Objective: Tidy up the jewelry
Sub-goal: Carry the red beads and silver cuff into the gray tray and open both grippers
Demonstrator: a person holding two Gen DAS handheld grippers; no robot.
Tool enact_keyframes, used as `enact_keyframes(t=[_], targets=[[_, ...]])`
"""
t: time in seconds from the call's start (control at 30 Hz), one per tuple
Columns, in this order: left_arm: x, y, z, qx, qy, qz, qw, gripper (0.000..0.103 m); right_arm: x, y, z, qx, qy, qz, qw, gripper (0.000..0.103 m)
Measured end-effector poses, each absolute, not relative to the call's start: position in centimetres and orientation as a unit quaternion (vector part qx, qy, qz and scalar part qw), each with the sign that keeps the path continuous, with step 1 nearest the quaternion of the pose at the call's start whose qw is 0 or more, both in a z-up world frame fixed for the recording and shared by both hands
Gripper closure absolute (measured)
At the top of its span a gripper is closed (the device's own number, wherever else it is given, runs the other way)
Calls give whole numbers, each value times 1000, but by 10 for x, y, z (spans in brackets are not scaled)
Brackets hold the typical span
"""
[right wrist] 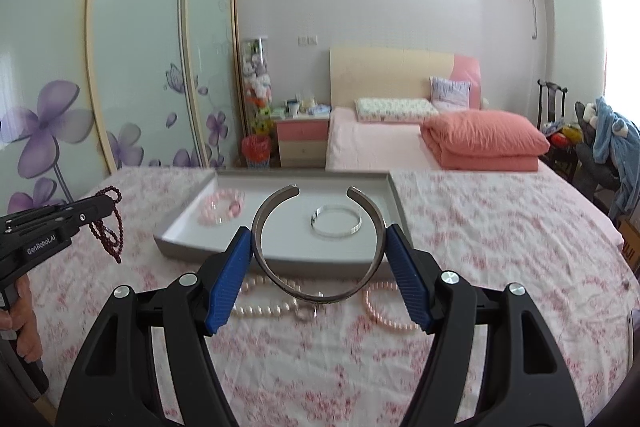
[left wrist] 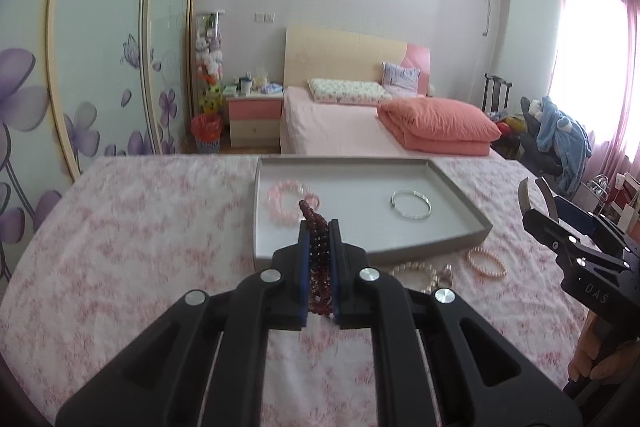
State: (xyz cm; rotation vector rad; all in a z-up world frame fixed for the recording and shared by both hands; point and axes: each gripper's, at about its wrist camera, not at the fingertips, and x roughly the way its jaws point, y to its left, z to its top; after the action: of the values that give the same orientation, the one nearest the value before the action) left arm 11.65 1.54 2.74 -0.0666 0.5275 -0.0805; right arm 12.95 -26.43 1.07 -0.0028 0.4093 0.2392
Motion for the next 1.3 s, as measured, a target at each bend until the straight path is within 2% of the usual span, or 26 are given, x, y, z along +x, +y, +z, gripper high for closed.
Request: enact_keyframes(t=[0.43, 0.77, 1.3], targets=[[145, 5, 43, -32, 237, -49, 970, 94, 148, -257, 33, -9, 136, 115, 984, 35], [190, 2, 35, -43, 259, -54, 963, 94, 184, -250, 24, -1, 147, 111, 983, 35], [285, 8, -12, -62, 329, -50, 941, 93, 276, -245, -29, 34, 275, 106, 955, 35]])
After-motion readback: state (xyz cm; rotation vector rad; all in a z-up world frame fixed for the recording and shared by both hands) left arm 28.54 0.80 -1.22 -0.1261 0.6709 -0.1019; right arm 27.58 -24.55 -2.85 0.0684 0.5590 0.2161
